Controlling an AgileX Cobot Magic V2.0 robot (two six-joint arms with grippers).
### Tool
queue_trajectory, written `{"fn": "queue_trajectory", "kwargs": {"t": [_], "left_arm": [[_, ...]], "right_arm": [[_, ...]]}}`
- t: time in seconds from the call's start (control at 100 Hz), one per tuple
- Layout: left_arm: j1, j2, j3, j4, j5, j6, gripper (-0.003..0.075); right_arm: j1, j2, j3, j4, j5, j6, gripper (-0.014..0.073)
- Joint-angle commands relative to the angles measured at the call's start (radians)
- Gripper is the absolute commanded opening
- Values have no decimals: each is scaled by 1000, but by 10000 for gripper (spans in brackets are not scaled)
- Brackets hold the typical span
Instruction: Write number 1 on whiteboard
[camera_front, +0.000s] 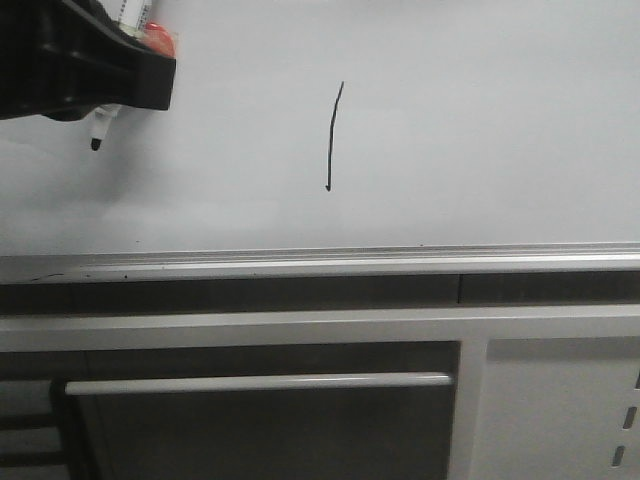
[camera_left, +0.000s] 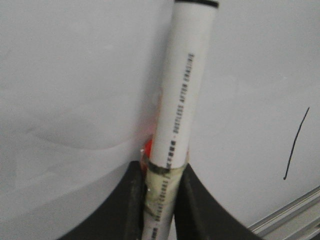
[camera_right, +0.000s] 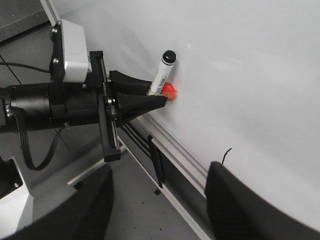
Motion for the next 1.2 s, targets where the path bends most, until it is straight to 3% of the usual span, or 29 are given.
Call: {"fn": "queue_trajectory", "kwargs": {"t": [0.0, 1.19], "left_arm": [[2, -12, -34, 14, -128, -13, -20], [2, -12, -34, 14, -117, -13, -1]], "right_arm": [[-4, -10, -24, 19, -60, -6, 366], [-4, -10, -24, 19, -60, -6, 366]]}}
